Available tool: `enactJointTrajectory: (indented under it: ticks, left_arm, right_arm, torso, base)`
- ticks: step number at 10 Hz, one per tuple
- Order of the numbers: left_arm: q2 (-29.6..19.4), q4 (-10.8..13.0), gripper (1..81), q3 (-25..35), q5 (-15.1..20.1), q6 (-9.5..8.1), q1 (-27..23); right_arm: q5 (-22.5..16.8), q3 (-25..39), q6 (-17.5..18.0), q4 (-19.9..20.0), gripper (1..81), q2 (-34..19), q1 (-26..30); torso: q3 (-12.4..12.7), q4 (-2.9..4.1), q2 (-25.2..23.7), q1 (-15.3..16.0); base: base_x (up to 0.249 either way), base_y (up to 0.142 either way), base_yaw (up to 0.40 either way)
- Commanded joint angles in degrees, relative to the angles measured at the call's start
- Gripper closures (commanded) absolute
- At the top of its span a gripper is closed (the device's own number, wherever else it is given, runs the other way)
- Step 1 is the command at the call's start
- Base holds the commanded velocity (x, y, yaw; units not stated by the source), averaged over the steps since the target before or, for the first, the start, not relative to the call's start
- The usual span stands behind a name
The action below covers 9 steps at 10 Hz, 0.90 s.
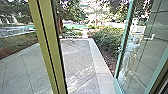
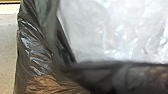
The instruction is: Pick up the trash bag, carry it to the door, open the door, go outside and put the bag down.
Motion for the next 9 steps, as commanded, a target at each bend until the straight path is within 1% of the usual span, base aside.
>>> enactJointTrajectory:
  ticks: [1,9]
  left_arm:
    - [-0.4,0.2,81.1,0.2,3.6,0.61,-2.1]
    - [-0.2,0.2,81.1,0.4,3.6,0.61,-2.0]
  right_arm:
    - [-4.2,0.2,-0.3,-0.1,1.0,0.8,2.3]
    - [-4.2,0.1,-0.3,-0.3,1.0,0.7,2.2]
  torso:
    - [0.0,0.0,0.0,0.0]
    - [0.0,0.0,0.0,0.0]
  base:
    - [0.0,-0.1,0.0]
    - [0.0,-0.095,0.0]
